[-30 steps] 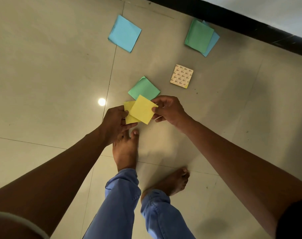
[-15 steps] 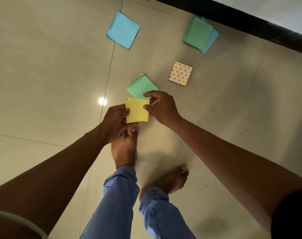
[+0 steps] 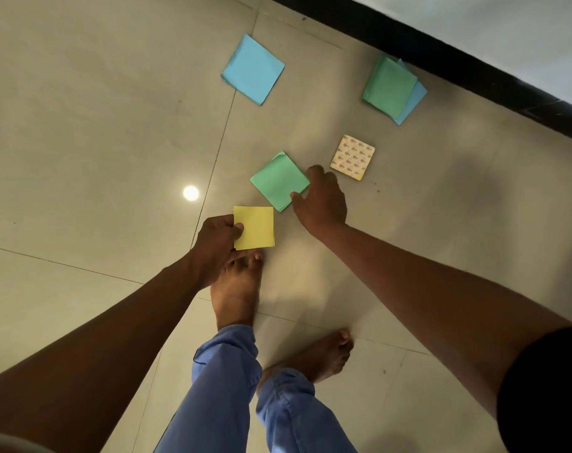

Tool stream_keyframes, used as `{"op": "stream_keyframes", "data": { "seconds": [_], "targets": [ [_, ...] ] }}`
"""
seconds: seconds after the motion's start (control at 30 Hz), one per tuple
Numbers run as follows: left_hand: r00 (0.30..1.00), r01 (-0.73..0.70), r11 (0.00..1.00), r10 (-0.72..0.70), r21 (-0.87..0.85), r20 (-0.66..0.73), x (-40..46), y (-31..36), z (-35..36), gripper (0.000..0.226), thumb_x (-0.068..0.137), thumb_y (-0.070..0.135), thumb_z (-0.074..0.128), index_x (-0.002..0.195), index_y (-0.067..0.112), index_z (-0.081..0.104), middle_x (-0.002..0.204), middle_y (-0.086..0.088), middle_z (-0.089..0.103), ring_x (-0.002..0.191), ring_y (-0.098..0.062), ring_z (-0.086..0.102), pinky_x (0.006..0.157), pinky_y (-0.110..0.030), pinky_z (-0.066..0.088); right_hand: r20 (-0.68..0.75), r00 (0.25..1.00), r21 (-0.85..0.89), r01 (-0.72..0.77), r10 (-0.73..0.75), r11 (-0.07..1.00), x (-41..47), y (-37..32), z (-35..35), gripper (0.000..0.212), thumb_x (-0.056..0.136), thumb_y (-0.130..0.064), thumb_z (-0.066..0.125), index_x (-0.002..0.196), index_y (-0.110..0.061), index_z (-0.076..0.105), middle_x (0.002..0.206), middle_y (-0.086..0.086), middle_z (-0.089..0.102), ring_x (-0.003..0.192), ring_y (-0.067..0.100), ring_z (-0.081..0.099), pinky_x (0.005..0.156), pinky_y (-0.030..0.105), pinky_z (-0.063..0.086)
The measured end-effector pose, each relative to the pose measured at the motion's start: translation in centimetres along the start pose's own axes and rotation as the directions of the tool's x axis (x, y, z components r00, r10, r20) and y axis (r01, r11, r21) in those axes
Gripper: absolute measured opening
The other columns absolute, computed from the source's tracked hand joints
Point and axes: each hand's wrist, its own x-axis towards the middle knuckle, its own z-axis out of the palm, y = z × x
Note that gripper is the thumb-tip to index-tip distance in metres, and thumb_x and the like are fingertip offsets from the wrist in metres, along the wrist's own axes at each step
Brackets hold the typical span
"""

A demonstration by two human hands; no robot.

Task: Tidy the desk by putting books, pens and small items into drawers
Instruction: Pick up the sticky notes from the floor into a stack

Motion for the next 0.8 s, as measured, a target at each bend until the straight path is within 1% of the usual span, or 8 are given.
{"op": "stream_keyframes", "data": {
  "seconds": [0.1, 0.17, 0.3, 0.4, 0.53, 0.6, 0.7, 0.8],
  "targets": [
    [1.0, 0.01, 1.0, -0.01, -0.01, -0.005, 0.1, -0.4, -0.9, 0.033, 0.108, 0.004, 0.043, 0.14, -0.002, 0.049, 0.101, -0.004, 0.059, 0.09, -0.018, 0.064, 0.08, -0.039, 0.062, 0.05, 0.985, -0.027, -0.166, 0.167, 0.986, 1.3, -0.9, 0.7, 0.064, 0.092, -0.039, 0.073, 0.138, -0.012, 0.037, 0.132, 0.016, 0.05, 0.115, 0.04, 0.062, 0.085, 0.043, 0.051],
    [1.0, 0.018, 1.0, -0.018, -0.016, -0.01, 0.1, -0.6, -1.5, 0.033, 0.108, 0.005, 0.043, 0.14, -0.003, 0.05, 0.1, -0.005, 0.06, 0.088, -0.018, 0.065, 0.073, -0.032, 0.063, 0.061, 0.978, -0.096, -0.192, 0.198, 0.977, 1.9, -1.4, 1.2, 0.067, 0.091, -0.043, 0.073, 0.138, -0.013, 0.035, 0.132, 0.014, 0.052, 0.116, 0.038, 0.062, 0.083, 0.043, 0.051],
    [1.0, 0.023, 0.998, -0.024, -0.064, -0.009, -0.1, -0.7, -2.1, 0.026, 0.108, 0.004, 0.043, 0.132, 0.002, 0.053, 0.099, -0.005, 0.06, 0.088, -0.019, 0.065, 0.083, -0.038, 0.061, -0.007, 1.0, -0.38, -0.023, 0.022, 0.925, 2.4, -1.7, 1.9, 0.065, 0.088, -0.044, 0.076, 0.133, -0.015, 0.041, 0.126, 0.01, 0.054, 0.108, 0.033, 0.064, 0.071, 0.039, 0.044],
    [1.0, 0.02, 0.995, -0.02, -0.101, 0.0, -0.1, -0.7, -2.5, 0.023, 0.108, 0.004, 0.044, 0.129, 0.007, 0.053, 0.101, -0.005, 0.061, 0.092, -0.021, 0.065, 0.089, -0.042, 0.058, -0.001, 1.0, -0.402, -0.025, 0.027, 0.915, 3.1, -1.8, 2.1, 0.067, 0.085, -0.041, 0.08, 0.132, -0.014, 0.042, 0.127, 0.011, 0.053, 0.108, 0.033, 0.064, 0.069, 0.038, 0.041],
    [1.0, 0.006, 0.996, -0.008, -0.09, -0.025, 0.4, -1.0, -3.3, 0.024, 0.107, 0.004, 0.045, 0.129, 0.003, 0.056, 0.098, -0.006, 0.062, 0.091, -0.023, 0.067, 0.095, -0.047, 0.057, 0.026, 0.995, -0.312, -0.087, 0.1, 0.946, 3.9, -1.5, 2.0, 0.069, 0.081, -0.034, 0.084, 0.131, -0.014, 0.041, 0.131, 0.013, 0.048, 0.115, 0.033, 0.058, 0.077, 0.039, 0.048],
    [0.999, -0.006, 0.998, 0.004, -0.068, -0.04, 0.4, -1.2, -3.6, 0.028, 0.107, 0.004, 0.046, 0.132, -0.006, 0.056, 0.092, -0.005, 0.06, 0.09, -0.024, 0.066, 0.099, -0.051, 0.055, 0.08, 0.991, -0.184, -0.089, 0.105, 0.979, 4.2, -1.2, 1.7, 0.055, 0.082, -0.021, 0.078, 0.126, -0.014, 0.046, 0.126, 0.011, 0.057, 0.114, 0.033, 0.06, 0.08, 0.037, 0.048],
    [0.998, -0.021, 0.999, 0.019, -0.034, -0.06, 0.3, -1.0, -4.0, 0.032, 0.107, 0.004, 0.047, 0.135, -0.011, 0.052, 0.09, -0.005, 0.056, 0.088, -0.024, 0.064, 0.098, -0.051, 0.056, 0.152, 0.984, 0.074, -0.104, 0.092, 0.992, 3.7, -1.1, 0.9, 0.03, 0.08, -0.006, 0.067, 0.103, -0.019, 0.054, 0.099, -0.002, 0.064, 0.099, 0.028, 0.065, 0.075, 0.032, 0.047],
    [0.996, -0.033, 0.999, 0.031, -0.013, -0.088, 0.2, -0.3, -4.5, 0.028, 0.107, 0.004, 0.047, 0.131, -0.007, 0.058, 0.096, -0.006, 0.057, 0.094, -0.027, 0.064, 0.091, -0.046, 0.059, 0.177, 0.984, 0.242, -0.028, -0.016, 0.97, 2.0, -1.5, -1.1, 0.029, 0.077, -0.004, 0.066, 0.093, -0.025, 0.056, 0.078, -0.01, 0.058, 0.082, 0.02, 0.063, 0.073, 0.037, 0.051]
  ]
}}
